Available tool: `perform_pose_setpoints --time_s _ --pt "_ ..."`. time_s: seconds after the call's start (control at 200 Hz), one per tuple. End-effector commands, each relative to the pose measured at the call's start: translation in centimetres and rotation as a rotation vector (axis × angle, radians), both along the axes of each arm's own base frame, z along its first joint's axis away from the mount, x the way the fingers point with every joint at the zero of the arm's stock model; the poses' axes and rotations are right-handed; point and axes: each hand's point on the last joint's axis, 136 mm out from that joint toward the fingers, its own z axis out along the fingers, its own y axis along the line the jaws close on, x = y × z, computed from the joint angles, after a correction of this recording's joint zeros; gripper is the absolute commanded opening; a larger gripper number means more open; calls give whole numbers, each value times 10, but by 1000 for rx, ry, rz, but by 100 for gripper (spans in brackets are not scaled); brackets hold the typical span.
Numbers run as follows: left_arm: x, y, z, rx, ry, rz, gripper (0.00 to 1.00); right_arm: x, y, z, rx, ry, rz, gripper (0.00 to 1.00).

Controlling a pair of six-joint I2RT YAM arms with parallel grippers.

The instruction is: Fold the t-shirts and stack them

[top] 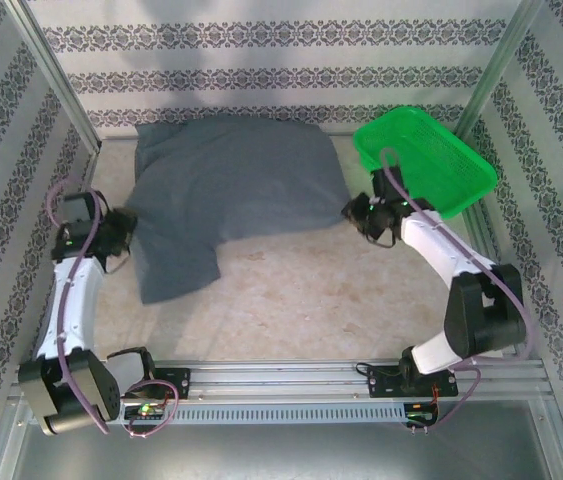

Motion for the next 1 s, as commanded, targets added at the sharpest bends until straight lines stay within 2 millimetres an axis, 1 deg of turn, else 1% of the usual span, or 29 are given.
perform_pose_setpoints --time_s 0.0,0.03,0.075,0.17,0.245,0.32,0.44,0.635,0.694,0.824,0.909,0.994 --pt "-15 -14 -25 0 70 -87 60 -3 -13 -25 -83 68 0 49" --pt "-21 -15 -31 6 100 -91 63 -5 -14 -32 -91 96 17 51" --pt "-31 -18 -37 9 133 -97 67 -6 -14 -33 -108 112 45 53" --pt "-55 -26 -44 15 185 -108 68 -10 -16 -21 -154 95 79 55" --pt "-81 -33 -55 14 257 -106 66 -18 -17 -14 -167 88 92 55" --pt "-105 -41 -68 -17 309 -99 62 -28 -14 -14 -152 90 100 53" --pt "-140 -49 -80 -58 389 -65 56 -47 -10 -21 -147 120 113 48" --pt "-190 -50 -88 -31 557 -52 54 -71 -10 -37 -139 170 120 49" --pt "-197 -53 -95 -43 583 -54 54 -76 -7 -42 -132 185 127 50" --pt "-202 -65 -113 -120 608 -29 54 -85 1 -54 -120 229 144 52" --pt "-200 -72 -125 -157 609 -18 54 -86 1 -61 -115 251 132 52" --pt "-193 -78 -136 -178 596 -12 53 -85 2 -67 -118 264 121 52"
